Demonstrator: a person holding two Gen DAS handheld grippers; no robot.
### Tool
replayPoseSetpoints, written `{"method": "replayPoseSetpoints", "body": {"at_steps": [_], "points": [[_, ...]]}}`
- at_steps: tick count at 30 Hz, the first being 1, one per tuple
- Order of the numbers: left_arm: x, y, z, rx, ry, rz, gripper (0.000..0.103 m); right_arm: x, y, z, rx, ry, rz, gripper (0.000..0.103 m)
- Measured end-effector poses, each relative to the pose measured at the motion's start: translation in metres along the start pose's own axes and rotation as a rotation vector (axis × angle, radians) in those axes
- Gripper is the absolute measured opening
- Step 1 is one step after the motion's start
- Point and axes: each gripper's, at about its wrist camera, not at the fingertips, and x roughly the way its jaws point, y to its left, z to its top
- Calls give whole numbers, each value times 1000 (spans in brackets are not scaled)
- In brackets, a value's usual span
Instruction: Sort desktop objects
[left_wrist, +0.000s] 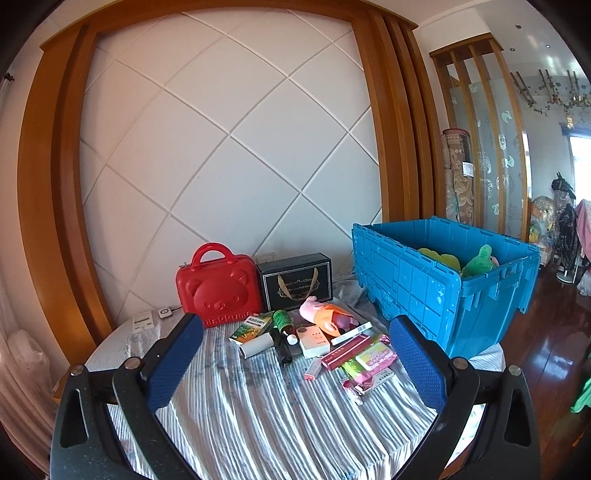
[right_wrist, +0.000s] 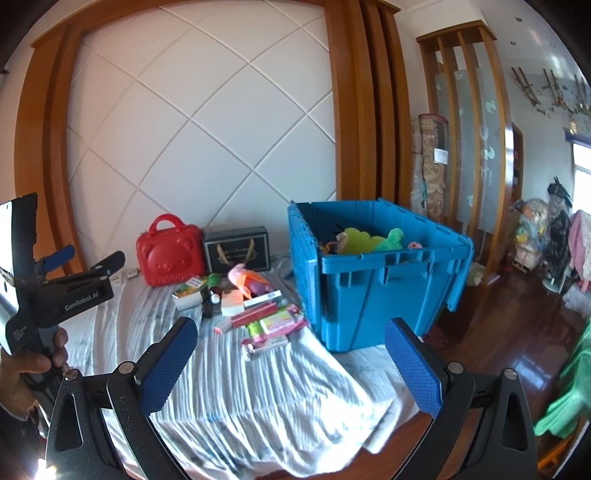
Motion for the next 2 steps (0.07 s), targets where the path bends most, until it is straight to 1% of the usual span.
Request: {"method": "replayPoseSetpoints", "body": {"at_steps": [2], "points": [[-3, 4, 1, 2, -13, 9, 102, -1, 6, 1, 2, -8, -3, 103]]}}
